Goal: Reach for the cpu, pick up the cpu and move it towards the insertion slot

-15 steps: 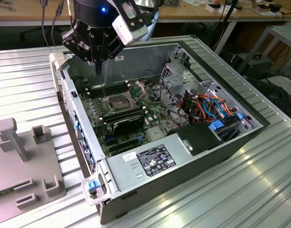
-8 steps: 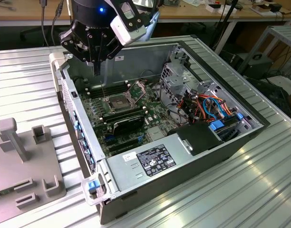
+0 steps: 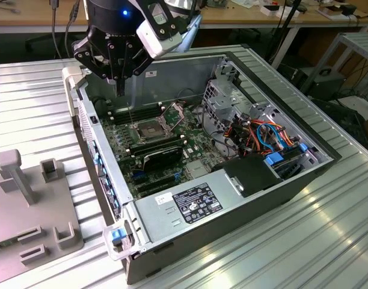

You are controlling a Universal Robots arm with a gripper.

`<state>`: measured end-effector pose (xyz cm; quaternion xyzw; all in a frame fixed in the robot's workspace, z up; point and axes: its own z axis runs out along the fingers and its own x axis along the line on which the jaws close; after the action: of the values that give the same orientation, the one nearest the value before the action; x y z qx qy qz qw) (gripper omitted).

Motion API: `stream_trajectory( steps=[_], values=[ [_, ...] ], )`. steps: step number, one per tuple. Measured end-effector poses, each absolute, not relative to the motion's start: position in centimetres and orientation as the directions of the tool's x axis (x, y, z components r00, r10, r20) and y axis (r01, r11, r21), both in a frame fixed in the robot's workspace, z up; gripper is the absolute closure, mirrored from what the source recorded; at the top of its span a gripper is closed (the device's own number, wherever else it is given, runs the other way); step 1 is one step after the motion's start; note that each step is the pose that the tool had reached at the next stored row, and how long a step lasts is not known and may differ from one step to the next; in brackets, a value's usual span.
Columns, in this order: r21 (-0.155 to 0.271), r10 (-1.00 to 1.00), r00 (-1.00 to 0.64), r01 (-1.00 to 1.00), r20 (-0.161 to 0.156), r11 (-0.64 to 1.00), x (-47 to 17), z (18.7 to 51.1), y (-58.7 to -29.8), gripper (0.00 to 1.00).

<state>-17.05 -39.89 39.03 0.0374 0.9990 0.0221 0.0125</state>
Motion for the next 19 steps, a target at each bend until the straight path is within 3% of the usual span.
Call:
stream_trajectory(
  steps=[19],
  values=[
    [0.045, 0.075, -0.997, 0.074, -0.023, 0.996, -18.1, 38.9, -39.9, 0.89]
  ],
)
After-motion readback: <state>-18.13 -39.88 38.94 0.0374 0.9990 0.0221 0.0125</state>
